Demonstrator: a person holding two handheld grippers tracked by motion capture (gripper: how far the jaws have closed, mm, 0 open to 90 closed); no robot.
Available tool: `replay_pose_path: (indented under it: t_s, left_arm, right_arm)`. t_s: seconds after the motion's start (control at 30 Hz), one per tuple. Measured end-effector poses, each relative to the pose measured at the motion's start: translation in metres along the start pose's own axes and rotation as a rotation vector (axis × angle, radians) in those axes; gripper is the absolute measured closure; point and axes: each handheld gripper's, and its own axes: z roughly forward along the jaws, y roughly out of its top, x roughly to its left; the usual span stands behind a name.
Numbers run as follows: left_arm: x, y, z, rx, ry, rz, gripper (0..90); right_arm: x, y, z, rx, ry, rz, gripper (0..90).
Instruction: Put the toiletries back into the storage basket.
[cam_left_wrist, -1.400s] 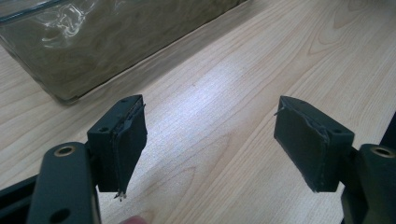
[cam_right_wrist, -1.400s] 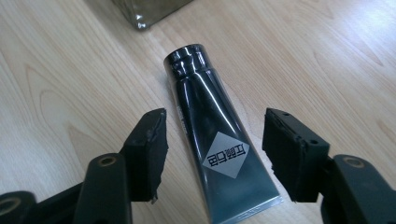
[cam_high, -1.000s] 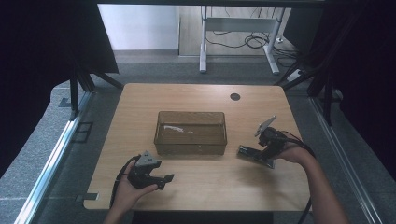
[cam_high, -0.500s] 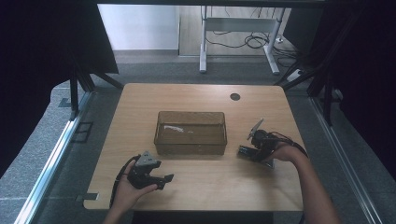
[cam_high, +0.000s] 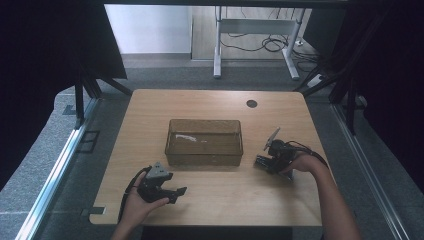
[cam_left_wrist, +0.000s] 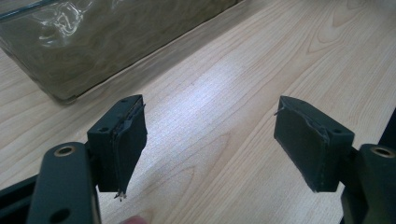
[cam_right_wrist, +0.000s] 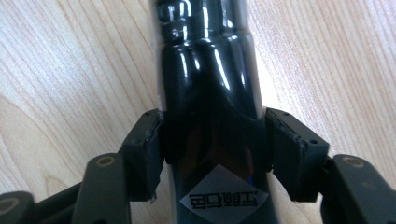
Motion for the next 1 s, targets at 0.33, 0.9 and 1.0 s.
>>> replay_pose_path:
  t_s: [0.33,0.9,1.0]
  left_arm:
    - [0.000,0.000,0.000,0.001,0.001,0.003,25.8]
    - [-0.001,0.000,0.001,0.002,-0.004,0.006,25.8]
    - [-0.001,0.000,0.001,0.001,-0.004,0.005,25.8]
  right_arm:
    - [-0.002,-0.002,-0.011,-0.019,0.013,0.017,45.0]
    - [0.010,0.019,-0.073,-0.085,-0.027,-0.044,45.3]
    - [0.011,0.025,-0.080,-0.092,-0.031,-0.060,45.3]
